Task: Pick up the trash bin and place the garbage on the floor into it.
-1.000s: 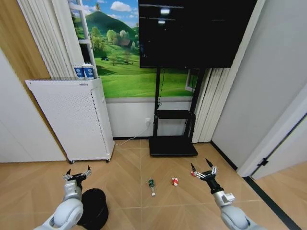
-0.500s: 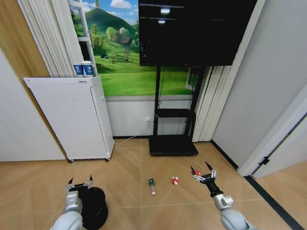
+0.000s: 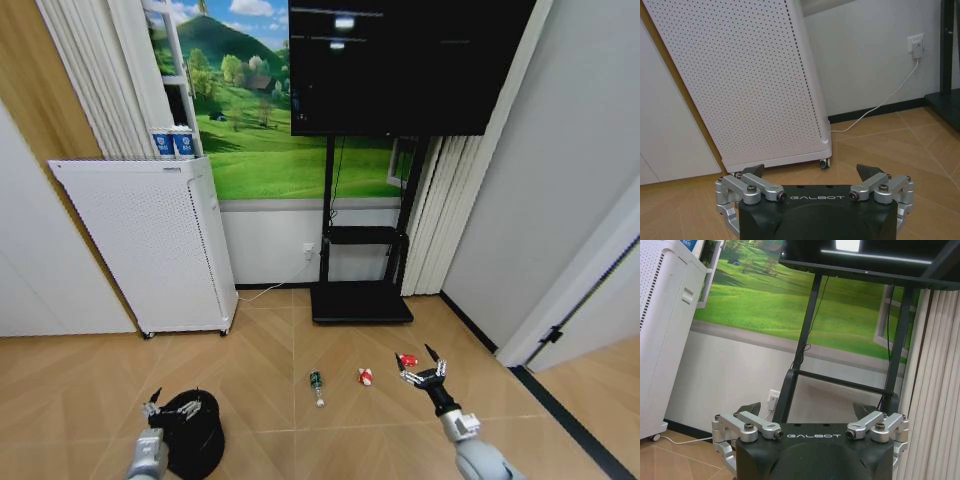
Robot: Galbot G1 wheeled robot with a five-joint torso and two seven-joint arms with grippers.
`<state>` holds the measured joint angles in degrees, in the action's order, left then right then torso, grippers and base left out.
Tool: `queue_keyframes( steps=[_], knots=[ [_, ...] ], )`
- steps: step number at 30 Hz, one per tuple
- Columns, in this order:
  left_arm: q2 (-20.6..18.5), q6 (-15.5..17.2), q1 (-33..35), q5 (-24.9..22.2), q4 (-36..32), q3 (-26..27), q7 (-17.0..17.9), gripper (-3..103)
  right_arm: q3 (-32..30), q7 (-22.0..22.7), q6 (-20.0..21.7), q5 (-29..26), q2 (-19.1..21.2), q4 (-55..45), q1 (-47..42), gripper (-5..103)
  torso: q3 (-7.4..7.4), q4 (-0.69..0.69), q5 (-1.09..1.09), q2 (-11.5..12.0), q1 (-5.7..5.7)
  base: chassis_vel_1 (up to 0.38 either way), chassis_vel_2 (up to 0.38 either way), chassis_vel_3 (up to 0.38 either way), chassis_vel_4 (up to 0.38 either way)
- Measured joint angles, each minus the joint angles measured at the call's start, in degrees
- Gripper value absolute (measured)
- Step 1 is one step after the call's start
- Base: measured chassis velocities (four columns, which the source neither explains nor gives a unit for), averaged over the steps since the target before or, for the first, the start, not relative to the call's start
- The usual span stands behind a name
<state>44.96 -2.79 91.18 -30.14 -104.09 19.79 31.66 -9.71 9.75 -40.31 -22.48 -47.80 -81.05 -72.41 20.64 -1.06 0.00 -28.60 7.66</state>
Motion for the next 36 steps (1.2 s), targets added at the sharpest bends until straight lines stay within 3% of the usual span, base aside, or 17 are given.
queue_keyframes(
  steps=[36],
  knots=[
    [1.14,-1.02,-1.29,-1.13,1.58,-1.06,2.45,100,0.82,-0.71,-1.44,1.23,-0.70,1.78,0.91,100,-5.57,0.00,0.00,8.72,-3.16,0.000,0.000,0.000,0.000]
  ],
)
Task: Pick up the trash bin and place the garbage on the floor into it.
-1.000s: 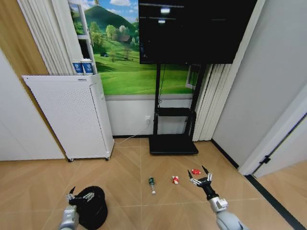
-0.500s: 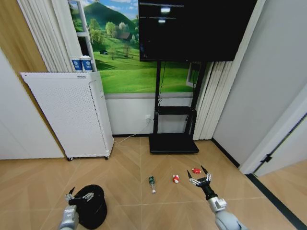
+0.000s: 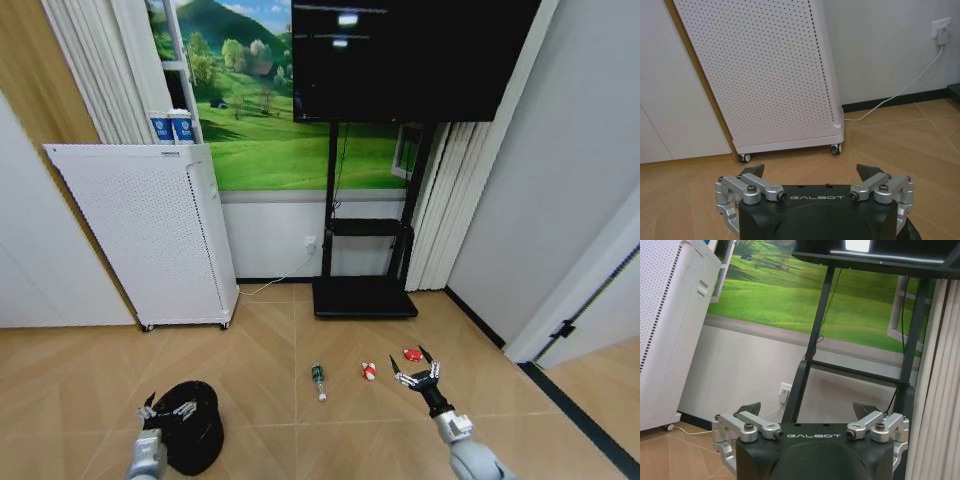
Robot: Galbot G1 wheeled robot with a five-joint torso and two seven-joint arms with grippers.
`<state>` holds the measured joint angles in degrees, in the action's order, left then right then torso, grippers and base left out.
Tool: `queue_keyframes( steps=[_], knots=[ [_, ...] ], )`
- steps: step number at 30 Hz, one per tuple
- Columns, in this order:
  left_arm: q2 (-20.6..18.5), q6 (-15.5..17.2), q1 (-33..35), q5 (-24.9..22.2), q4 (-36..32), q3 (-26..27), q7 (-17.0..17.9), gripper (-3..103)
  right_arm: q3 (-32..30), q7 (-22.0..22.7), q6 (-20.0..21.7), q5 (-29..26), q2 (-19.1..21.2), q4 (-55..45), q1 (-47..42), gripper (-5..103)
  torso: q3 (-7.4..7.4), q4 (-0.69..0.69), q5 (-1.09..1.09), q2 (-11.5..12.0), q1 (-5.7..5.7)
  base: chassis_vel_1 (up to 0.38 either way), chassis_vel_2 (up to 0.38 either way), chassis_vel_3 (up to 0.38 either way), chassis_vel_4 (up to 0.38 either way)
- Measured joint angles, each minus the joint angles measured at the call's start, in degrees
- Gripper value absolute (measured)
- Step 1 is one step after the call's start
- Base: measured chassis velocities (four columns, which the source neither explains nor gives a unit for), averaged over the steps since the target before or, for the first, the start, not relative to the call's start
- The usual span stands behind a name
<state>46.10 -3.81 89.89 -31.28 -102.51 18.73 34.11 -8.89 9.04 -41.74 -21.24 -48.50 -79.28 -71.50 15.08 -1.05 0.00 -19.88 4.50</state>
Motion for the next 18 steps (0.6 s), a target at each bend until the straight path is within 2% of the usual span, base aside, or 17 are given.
queue_keyframes(
  steps=[18],
  knots=[
    [0.55,-0.85,0.04,0.72,0.48,0.12,-0.23,100,-1.23,-0.02,-0.14,1.23,-0.26,0.07,-0.83,100,-2.83,0.00,0.00,4.18,-1.35,0.022,0.019,0.013,0.022]
  ],
)
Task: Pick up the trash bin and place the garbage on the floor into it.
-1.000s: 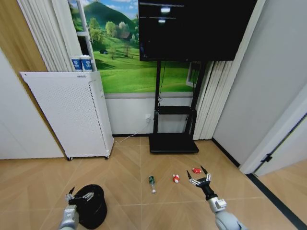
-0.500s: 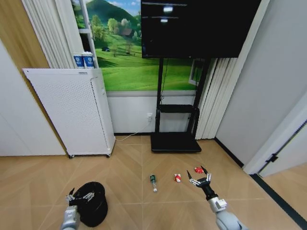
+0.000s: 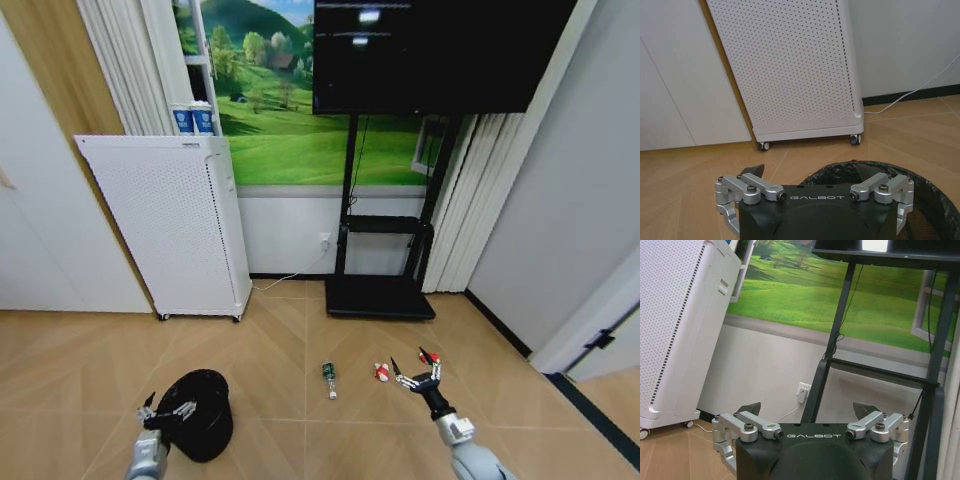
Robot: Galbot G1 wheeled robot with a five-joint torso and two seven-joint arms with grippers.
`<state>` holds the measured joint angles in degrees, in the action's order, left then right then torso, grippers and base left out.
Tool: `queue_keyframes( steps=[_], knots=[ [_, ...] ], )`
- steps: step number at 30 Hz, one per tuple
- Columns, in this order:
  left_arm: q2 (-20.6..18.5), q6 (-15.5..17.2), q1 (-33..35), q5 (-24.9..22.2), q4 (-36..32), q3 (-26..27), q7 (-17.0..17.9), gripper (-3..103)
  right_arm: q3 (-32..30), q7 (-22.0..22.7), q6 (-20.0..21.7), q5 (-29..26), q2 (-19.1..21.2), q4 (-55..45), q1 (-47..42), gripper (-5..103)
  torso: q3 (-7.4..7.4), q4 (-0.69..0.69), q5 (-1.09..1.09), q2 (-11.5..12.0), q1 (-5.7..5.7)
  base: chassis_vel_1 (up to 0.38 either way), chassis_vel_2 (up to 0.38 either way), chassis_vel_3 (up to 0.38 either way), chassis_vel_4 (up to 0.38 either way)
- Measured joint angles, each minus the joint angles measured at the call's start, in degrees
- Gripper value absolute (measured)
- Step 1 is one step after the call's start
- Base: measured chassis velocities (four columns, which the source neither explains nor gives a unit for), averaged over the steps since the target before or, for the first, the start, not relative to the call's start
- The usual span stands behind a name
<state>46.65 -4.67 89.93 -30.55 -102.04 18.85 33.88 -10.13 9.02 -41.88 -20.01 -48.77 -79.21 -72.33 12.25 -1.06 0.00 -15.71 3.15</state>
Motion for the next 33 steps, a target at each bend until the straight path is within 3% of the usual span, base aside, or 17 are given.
queue_keyframes(
  steps=[13,19,25,33],
  knots=[
    [1.75,-1.69,0.89,1.28,1.32,1.27,-0.30,100,-0.97,0.02,-0.07,1.18,-0.58,0.72,-1.06,100,-1.30,-0.01,0.00,1.92,-0.60,0.048,0.057,0.058,0.052],
    [2.80,-4.53,1.20,2.15,3.28,2.82,-3.52,100,-1.17,0.02,-0.14,1.43,-0.71,0.80,-1.52,100,-1.48,0.03,0.00,2.16,-0.68,0.077,0.061,0.076,0.068],
    [2.38,-6.83,-0.41,-0.47,4.91,4.09,-6.75,100,-1.29,0.04,-0.29,1.42,-0.98,1.01,-2.25,100,-1.42,-0.04,0.01,2.09,-0.67,0.000,0.000,0.000,0.000],
    [1.14,-8.07,-1.78,-4.18,5.33,5.33,-9.27,100,-0.90,0.26,-0.31,1.19,-1.24,1.30,-2.00,100,-1.31,-0.01,-0.01,1.92,-0.61,0.000,0.000,0.000,0.000]
  ],
)
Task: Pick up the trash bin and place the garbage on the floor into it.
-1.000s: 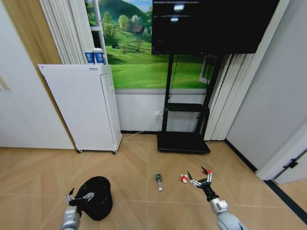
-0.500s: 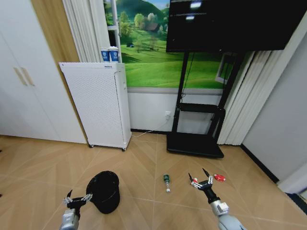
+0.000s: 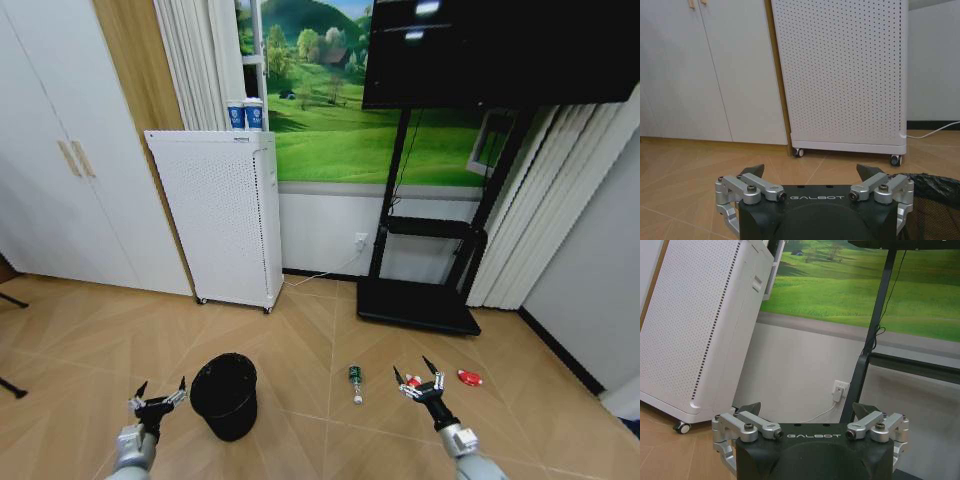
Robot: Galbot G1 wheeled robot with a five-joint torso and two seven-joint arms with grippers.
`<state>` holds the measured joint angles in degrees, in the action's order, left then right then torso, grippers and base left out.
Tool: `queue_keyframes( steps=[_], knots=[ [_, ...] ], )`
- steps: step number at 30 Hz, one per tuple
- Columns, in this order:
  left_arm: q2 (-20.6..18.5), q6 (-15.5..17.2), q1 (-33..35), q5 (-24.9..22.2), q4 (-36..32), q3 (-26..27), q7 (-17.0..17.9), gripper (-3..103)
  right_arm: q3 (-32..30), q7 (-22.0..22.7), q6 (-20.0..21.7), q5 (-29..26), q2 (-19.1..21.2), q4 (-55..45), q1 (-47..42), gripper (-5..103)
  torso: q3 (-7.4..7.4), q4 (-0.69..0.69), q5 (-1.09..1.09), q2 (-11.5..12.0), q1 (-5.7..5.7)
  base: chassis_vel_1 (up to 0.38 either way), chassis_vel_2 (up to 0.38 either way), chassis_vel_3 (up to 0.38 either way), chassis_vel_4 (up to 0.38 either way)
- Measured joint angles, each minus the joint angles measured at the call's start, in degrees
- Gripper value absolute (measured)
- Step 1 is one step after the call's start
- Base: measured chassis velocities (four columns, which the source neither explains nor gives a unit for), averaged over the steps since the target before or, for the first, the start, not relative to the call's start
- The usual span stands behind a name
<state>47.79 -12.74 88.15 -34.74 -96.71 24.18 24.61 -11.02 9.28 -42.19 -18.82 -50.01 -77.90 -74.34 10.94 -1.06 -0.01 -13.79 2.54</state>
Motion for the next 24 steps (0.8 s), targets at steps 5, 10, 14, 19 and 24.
queue_keyframes(
  steps=[5,10,14,19,24],
  knots=[
    [0.94,-1.31,-1.13,-2.01,2.86,0.08,-2.82,100,0.31,0.18,0.05,-0.41,0.33,0.24,0.09,100,0.05,0.01,0.02,-0.08,0.03,0.000,0.000,0.000,0.000],
    [0.95,-2.49,-3.22,-2.28,5.96,-0.36,-5.40,100,0.42,0.27,0.11,-0.57,0.31,0.49,-0.36,100,0.08,-0.01,0.00,-0.13,0.05,0.000,0.000,0.000,0.000],
    [1.51,-3.16,-8.07,-4.24,10.87,-2.69,-7.63,100,0.67,0.73,0.19,-0.14,-0.13,0.71,-1.23,100,0.12,0.00,0.00,-0.18,0.07,0.000,0.000,0.000,0.000],
    [2.27,-3.79,-12.40,-5.81,15.15,-5.64,-9.88,100,0.73,1.20,0.29,0.35,-0.50,1.07,-1.94,100,0.15,0.00,0.01,-0.21,0.08,0.000,0.000,0.000,0.000],
    [3.41,-3.30,-15.31,-10.02,16.31,-7.40,-10.43,100,0.73,1.65,0.35,1.03,-0.95,1.44,-2.38,100,0.16,-0.01,0.01,-0.23,0.09,0.000,0.000,0.000,0.000]
  ],
)
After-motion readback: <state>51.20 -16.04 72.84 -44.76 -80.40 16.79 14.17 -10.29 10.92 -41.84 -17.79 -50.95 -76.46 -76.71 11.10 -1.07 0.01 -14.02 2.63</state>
